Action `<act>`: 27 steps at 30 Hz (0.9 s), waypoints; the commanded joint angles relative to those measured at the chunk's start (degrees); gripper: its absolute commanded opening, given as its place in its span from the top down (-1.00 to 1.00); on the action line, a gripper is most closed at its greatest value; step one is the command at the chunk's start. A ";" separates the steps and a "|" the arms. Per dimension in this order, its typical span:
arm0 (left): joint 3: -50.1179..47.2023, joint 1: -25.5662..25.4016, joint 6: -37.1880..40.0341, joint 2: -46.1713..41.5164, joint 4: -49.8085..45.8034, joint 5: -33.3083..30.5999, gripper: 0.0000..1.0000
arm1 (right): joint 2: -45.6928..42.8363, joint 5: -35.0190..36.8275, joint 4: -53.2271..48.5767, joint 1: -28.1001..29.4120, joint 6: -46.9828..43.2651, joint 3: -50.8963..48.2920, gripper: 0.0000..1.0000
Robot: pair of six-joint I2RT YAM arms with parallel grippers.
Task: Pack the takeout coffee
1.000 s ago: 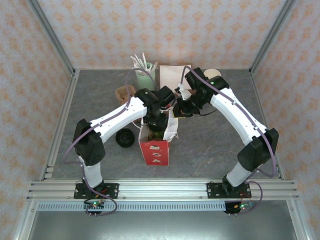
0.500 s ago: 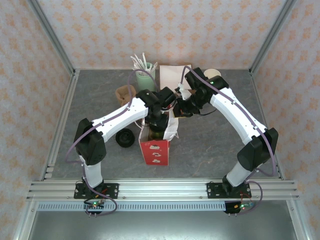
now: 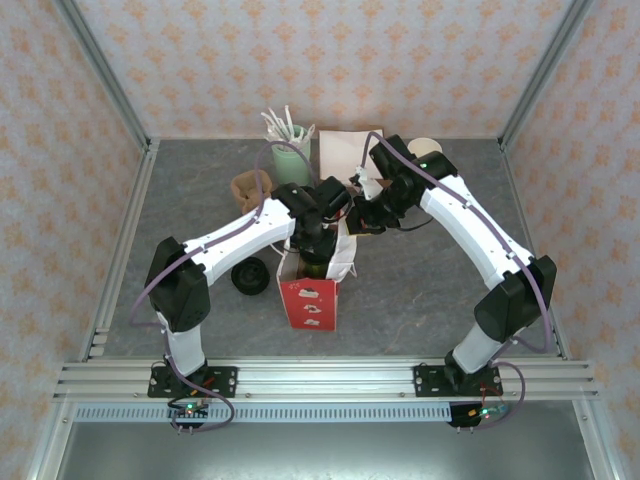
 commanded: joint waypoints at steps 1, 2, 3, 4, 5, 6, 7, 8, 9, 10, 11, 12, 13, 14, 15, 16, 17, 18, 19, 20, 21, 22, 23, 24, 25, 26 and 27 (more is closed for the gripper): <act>-3.08 -0.85 -0.43 3.14 -0.22 2.02 -0.26 | 0.25 0.83 0.39 0.03 -0.63 0.21 0.80; -2.92 -0.77 -0.33 2.88 -0.37 1.83 -0.27 | 0.39 0.70 0.56 0.01 -0.64 0.34 0.80; -2.66 -0.72 -0.21 2.71 -0.58 1.64 -0.29 | 0.46 0.71 0.72 0.02 -0.66 0.50 0.80; -2.26 -0.63 -0.23 2.43 -0.98 1.43 -0.30 | 0.62 0.71 0.75 0.01 -0.73 0.76 0.80; -1.72 -0.46 -0.17 2.20 -1.28 1.36 -0.32 | 0.81 0.62 0.77 0.08 -0.82 1.03 0.80; -1.15 -0.37 -0.04 2.08 -1.65 1.21 -0.33 | 0.96 0.41 0.79 0.01 -0.79 1.28 0.80; -0.45 -0.32 -0.06 1.92 -2.14 1.08 -0.35 | 1.02 0.20 1.04 0.03 -0.85 1.48 0.80; 0.14 -0.21 0.04 1.74 -2.48 0.97 -0.38 | 1.09 0.12 1.25 0.06 -0.87 1.65 0.82; 0.55 -0.23 -0.04 1.57 -2.79 0.79 -0.41 | 0.93 0.34 1.44 0.01 -0.77 1.75 0.83; 1.05 -0.24 -0.12 1.40 -3.02 0.54 -0.45 | 0.89 0.37 1.59 0.02 -0.83 1.97 0.83; 1.38 -0.23 -0.17 1.23 -3.29 0.29 -0.49 | 0.84 0.44 1.71 0.01 -1.04 2.12 0.83; 1.64 -0.19 -0.11 1.03 -3.44 0.09 -0.51 | 1.01 0.40 1.65 0.01 -1.27 2.32 0.83; 1.97 -0.14 -0.15 0.97 -3.73 -0.11 -0.53 | 1.11 0.25 1.64 0.01 -1.52 2.50 0.83; 2.39 -0.15 -0.23 1.01 -4.01 -0.40 -0.54 | 1.35 -0.18 1.55 0.03 -1.96 2.75 0.83; 2.85 -0.07 -0.18 1.03 -4.38 -0.57 -0.55 | 1.67 -0.43 1.34 0.02 -2.08 2.98 0.83; 3.28 -0.06 -0.26 1.03 -4.55 -0.66 -0.56 | 1.81 -0.43 1.19 0.02 -2.25 3.24 0.83; 3.66 -0.06 -0.23 0.93 -4.59 -0.55 -0.57 | 1.93 -0.61 1.36 0.01 -2.34 3.25 0.83; 3.93 -0.06 -0.31 0.86 -4.60 -0.57 -0.60 | 1.89 -0.69 1.36 0.01 -2.43 3.20 0.83; 4.11 -0.07 -0.30 0.81 -4.62 -0.33 -0.63 | 1.87 -0.76 1.36 0.01 -2.52 3.24 0.83; 4.20 -0.06 -0.41 0.62 -4.55 -0.27 -0.65 | 1.85 -0.70 1.29 0.01 -2.55 3.13 0.83; 4.22 -0.10 -0.54 0.43 -4.64 -0.28 -0.68 | 1.76 -0.69 1.32 0.02 -2.53 3.11 0.83; 4.15 -0.05 -0.60 0.26 -4.60 -0.20 -0.70 | 1.55 -0.70 1.44 0.02 -2.43 2.98 0.83; 4.06 -0.05 -0.61 0.00 -4.60 -0.19 -0.72 | 1.40 -0.52 1.45 0.01 -2.27 2.85 0.83; 4.11 -0.04 -0.62 -0.13 -4.64 -0.04 -0.73 | 1.31 -0.44 1.54 0.01 -2.17 2.76 0.83; 4.28 -0.05 -0.52 -0.27 -4.80 -0.05 -0.74 | 1.36 -0.43 1.62 0.02 -2.09 2.61 0.83; 4.56 -0.06 -0.47 -0.42 -5.17 -0.16 -0.75 | 1.19 -0.30 1.71 0.01 -1.95 2.63 0.83; 4.73 -0.06 -0.40 -0.48 -5.21 -0.15 -0.76 | 1.11 -0.20 1.80 0.01 -1.88 2.48 0.83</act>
